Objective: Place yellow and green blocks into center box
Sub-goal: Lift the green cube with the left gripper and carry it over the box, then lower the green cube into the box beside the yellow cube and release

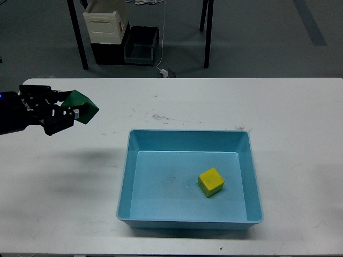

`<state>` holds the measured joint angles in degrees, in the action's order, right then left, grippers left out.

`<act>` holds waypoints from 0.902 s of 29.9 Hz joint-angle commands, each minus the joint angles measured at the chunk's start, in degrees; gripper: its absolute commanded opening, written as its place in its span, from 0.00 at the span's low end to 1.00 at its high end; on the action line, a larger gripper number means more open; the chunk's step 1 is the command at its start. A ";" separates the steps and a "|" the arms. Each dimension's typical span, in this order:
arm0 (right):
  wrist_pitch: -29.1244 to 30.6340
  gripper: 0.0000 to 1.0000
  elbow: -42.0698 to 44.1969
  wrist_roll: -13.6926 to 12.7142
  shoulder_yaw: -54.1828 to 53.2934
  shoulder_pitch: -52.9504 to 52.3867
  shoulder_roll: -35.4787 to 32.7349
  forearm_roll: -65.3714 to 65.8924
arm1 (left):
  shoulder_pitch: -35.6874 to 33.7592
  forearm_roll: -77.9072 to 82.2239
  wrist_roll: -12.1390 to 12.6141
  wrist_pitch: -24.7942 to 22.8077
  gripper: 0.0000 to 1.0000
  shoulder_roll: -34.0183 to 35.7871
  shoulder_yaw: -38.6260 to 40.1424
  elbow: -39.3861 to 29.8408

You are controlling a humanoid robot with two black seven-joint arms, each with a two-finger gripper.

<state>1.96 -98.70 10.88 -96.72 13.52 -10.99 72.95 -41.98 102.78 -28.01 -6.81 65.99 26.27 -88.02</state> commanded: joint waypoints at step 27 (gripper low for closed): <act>-0.11 1.00 -0.01 0.02 0.39 0.37 2.03 0.00 | -31.76 14.63 0.01 -20.43 0.28 -39.44 -34.18 10.31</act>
<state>1.84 -98.61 10.90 -96.32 13.92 -9.08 72.95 -73.96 115.66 -28.00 -27.33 28.26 -6.37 -80.37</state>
